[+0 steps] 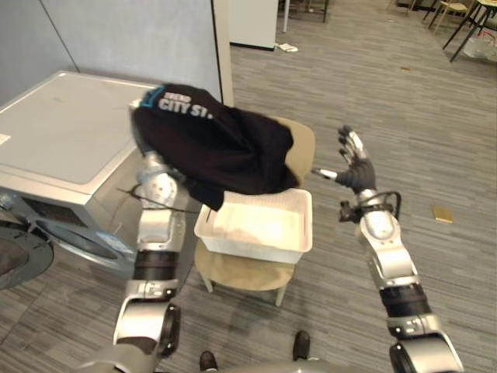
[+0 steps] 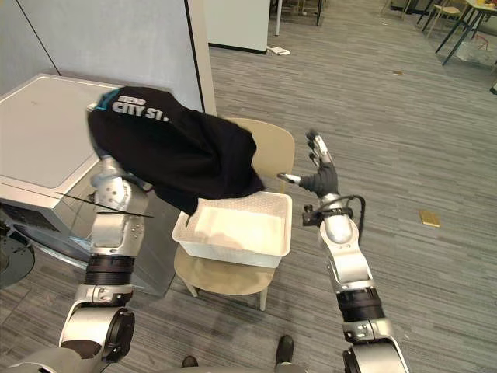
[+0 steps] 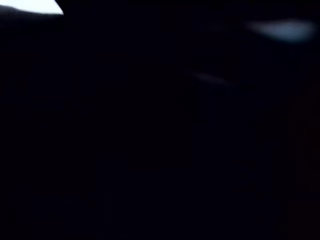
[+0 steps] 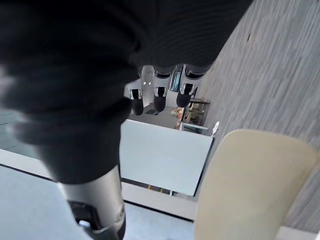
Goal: Pick up the laundry basket with both hands and put the clothes into the washing machine.
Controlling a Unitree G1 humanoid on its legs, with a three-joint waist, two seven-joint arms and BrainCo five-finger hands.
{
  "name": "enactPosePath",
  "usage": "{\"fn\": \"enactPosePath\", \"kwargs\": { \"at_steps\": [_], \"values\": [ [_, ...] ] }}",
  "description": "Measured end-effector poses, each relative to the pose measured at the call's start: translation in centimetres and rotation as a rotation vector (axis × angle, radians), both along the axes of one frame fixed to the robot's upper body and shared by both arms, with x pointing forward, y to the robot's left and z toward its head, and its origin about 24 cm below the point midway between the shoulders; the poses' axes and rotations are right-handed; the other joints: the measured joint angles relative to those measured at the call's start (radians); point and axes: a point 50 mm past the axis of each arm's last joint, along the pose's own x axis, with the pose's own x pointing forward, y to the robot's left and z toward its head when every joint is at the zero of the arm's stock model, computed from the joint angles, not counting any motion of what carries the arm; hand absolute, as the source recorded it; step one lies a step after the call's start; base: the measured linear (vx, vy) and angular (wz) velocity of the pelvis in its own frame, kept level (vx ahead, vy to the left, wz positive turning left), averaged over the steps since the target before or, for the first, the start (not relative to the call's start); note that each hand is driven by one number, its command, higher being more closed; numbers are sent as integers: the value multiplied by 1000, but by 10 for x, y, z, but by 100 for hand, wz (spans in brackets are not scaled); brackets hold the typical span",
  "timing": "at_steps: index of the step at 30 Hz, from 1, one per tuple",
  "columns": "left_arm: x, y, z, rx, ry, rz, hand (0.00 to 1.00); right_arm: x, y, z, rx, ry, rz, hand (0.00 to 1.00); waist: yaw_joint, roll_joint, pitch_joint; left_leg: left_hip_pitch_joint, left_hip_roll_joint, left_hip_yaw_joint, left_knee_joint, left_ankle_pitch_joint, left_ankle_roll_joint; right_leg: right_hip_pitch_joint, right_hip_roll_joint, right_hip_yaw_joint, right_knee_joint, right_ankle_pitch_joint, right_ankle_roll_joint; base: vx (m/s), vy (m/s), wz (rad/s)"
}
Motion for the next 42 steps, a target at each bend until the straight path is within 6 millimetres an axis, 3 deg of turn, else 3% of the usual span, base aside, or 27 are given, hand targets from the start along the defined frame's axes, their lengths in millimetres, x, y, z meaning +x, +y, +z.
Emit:
{"fn": "enactPosePath", "kwargs": {
  "at_steps": [4, 8, 11, 15, 19, 23, 24, 25, 26, 27, 28, 29, 30, 31, 32, 35, 37, 39, 40, 41, 42],
  "values": [
    [-15, 24, -6, -25, -8, 83, 100, -20, -27, -30, -48, 123, -93, 0, 0, 33, -10, -3, 0, -18, 0, 0, 0, 10, -2, -16, 0, -10, -3, 2, 1, 11],
    [-38, 48, -13, -61, -35, 169, 100, -38, -35, -57, -51, 233, -115, 0, 11, 58, -24, -6, 2, -30, 0, -3, -4, 15, -1, -28, 0, -15, -2, 23, 10, 9],
    [-51, 59, -18, -68, -45, 208, 100, -45, -37, -81, -36, 339, -133, 0, 20, 62, -26, -13, 3, -47, 0, -3, -5, 20, -1, -45, 0, -17, -3, 14, 8, 15],
    [-74, 70, -46, -104, 26, 256, 100, -55, -37, -121, -14, 517, -141, 0, 51, 69, -23, -24, 7, -69, 1, -6, -2, 34, 1, -67, 0, -23, -2, -1, 5, 18],
    [-106, 69, -89, -241, 126, 309, 100, -64, -27, -155, -30, 681, -95, 0, 107, 86, -15, -62, 13, -116, 13, -4, -1, 35, 6, -113, 0, -31, -3, 30, -2, 37],
    [-123, 55, -122, -373, 214, 327, 100, -53, -23, -172, -111, 790, -70, 0, 159, 135, 23, -175, 13, -224, 73, 31, 14, 32, 6, -237, 19, -51, -13, -21, -13, 96],
    [-121, 48, -125, -383, 225, 300, 100, -48, -32, -170, -145, 797, -95, 0, 163, 164, 39, -209, 11, -239, 55, 47, 138, 30, 9, -297, 63, -102, -27, -65, -44, 209],
    [-117, 44, -123, -374, 220, 272, 100, -49, -41, -172, -137, 815, -136, 0, 158, 150, 46, -222, 16, -91, 39, -65, 389, 35, -8, -359, 71, -138, -30, -53, -53, 249],
    [-115, 41, -121, -372, 214, 258, 100, -51, -46, -174, -137, 825, -156, 0, 149, 140, 47, -242, 23, 12, 47, -130, 428, 42, -16, -393, 63, -139, -37, -50, -9, 308],
    [-114, 38, -120, -364, 207, 230, 100, -51, -54, -174, -131, 822, -204, 0, 136, 137, 74, -284, 94, 211, 201, -126, 357, 71, -48, -495, 102, -138, -43, -27, 39, 231],
    [-116, 37, -123, -366, 221, 226, 100, -50, -58, -173, -136, 824, -228, 0, 141, 138, 78, -273, 112, 254, 269, -97, 335, 81, -57, -519, 128, -155, -41, -20, 82, 201],
    [-122, 37, -130, -372, 252, 224, 100, -52, -64, -175, -143, 847, -251, 0, 143, 136, 82, -230, 117, 282, 334, -27, 313, 105, -60, -549, 161, -178, -32, 45, 118, 134],
    [-125, 34, -134, -360, 275, 205, 100, -60, -72, -180, -169, 879, -278, 0, 139, 153, 85, -207, 103, 274, 303, -20, 260, 147, -62, -608, 190, -196, -30, -1, 124, 158],
    [-125, 31, -135, -351, 281, 181, 100, -69, -77, -187, -180, 914, -315, 0, 143, 136, 97, -206, 92, 253, 288, -7, 236, 168, -79, -655, 201, -207, -18, -33, 107, 135],
    [-127, 31, -138, -350, 292, 182, 100, -74, -78, -191, -170, 932, -330, 0, 147, 135, 98, -208, 87, 250, 287, -11, 231, 183, -81, -681, 200, -209, -17, -84, 120, 106],
    [-128, 22, -148, -341, 354, 127, 100, -100, -88, -206, -130, 1007, -392, 0, 129, 128, 107, -206, 55, 215, 267, -50, 164, 249, -92, -795, 200, -221, 22, -57, 142, 105],
    [-130, 18, -156, -336, 396, 96, 100, -117, -85, -220, -76, 1082, -411, 0, 136, 110, 115, -210, 18, 196, 259, -57, 173, 270, -115, -814, 205, -216, 34, -45, 175, 82],
    [-132, 14, -176, -352, 493, 76, 100, -138, -85, -233, 13, 1156, -460, 0, 134, 97, 117, -209, -42, 164, 277, -93, 199, 295, -189, -840, 292, -232, 47, -12, 185, 68],
    [-133, 13, -180, -355, 516, 68, 100, -145, -85, -236, 27, 1179, -466, 0, 136, 97, 118, -207, -63, 160, 282, -105, 205, 295, -221, -833, 338, -254, 26, 10, 211, 42],
    [-135, 10, -186, -358, 551, 53, 100, -154, -83, -241, 51, 1205, -474, 0, 134, 100, 127, -189, -93, 154, 268, -113, 206, 281, -270, -787, 418, -319, -52, 12, 258, 83],
    [-135, 0, -191, -349, 585, 3, 100, -175, -76, -250, 112, 1241, -485, 0, 120, 108, 136, -171, -139, 106, 250, -115, 211, 217, -262, -582, 483, -454, -173, 22, 241, 108]
  ]
}}
